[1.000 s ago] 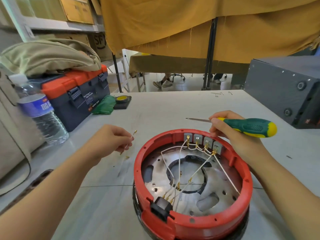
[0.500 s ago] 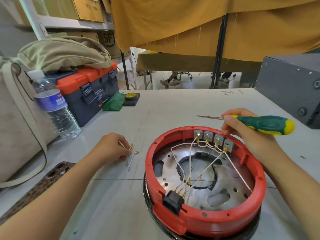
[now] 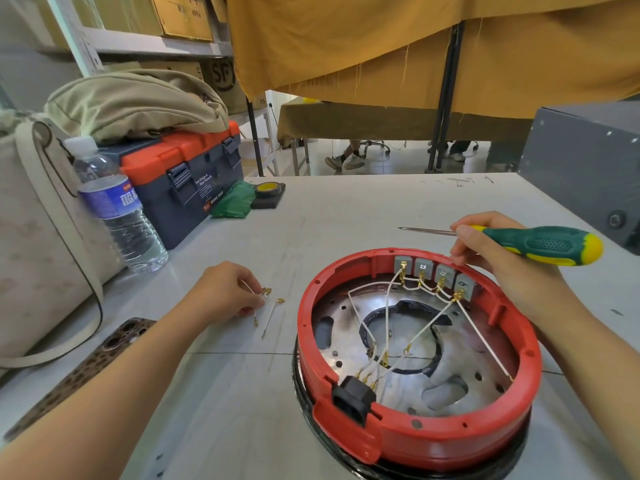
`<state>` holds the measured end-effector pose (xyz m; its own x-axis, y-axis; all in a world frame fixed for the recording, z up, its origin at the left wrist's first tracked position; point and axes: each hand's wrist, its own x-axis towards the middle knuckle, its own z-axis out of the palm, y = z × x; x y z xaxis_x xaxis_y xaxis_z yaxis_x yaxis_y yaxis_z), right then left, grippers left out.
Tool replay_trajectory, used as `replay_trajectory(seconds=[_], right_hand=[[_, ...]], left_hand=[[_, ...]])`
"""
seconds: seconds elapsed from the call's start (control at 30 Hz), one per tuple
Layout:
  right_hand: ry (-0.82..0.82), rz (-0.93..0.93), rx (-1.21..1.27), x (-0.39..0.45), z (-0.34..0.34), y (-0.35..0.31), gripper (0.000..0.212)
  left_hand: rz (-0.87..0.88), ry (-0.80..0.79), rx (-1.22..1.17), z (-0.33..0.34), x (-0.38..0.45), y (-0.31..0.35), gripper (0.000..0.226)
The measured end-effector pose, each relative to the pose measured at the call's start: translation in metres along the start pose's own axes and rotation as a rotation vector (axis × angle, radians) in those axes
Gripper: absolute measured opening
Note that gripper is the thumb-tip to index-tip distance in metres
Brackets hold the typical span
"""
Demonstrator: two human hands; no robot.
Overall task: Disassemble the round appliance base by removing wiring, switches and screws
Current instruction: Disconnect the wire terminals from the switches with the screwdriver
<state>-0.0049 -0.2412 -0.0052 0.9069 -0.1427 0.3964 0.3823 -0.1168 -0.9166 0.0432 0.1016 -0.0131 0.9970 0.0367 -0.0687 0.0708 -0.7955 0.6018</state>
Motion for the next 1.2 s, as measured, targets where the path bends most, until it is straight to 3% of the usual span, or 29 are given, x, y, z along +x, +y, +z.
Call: replay_trajectory(seconds=[0.1, 0.23, 0.4, 0.6, 0.8, 1.03, 1.2], right_hand=[[-0.001, 0.009, -0.009, 0.001, 0.000, 0.001, 0.008], [0.004, 0.015, -0.014, 0.001, -0.001, 0.002, 0.008], [0.019, 0.014, -0.028, -0.001, 0.000, 0.000, 0.011], [0.034, 0.031, -0.026, -0.001, 0.001, -0.001, 0.012], [0.070, 0.044, 0.014, -0.001, 0.001, -0.004, 0.009], [0.170, 0.079, 0.093, 0.003, -0.005, -0.009, 0.019], [0.273, -0.005, 0.069, 0.005, -0.012, -0.015, 0.022]], left_hand=[[0.058, 0.064, 0.046, -0.002, -0.001, 0.006, 0.003], [0.302, 0.150, 0.070, 0.001, -0.011, 0.038, 0.007], [0.547, 0.043, 0.134, 0.020, -0.032, 0.092, 0.035], [0.572, -0.134, 0.378, 0.049, -0.043, 0.122, 0.054], [0.613, -0.202, 0.405, 0.058, -0.036, 0.125, 0.085], [0.736, -0.238, 0.380, 0.059, -0.022, 0.128, 0.083], [0.800, -0.248, 0.370, 0.060, -0.015, 0.130, 0.085]])
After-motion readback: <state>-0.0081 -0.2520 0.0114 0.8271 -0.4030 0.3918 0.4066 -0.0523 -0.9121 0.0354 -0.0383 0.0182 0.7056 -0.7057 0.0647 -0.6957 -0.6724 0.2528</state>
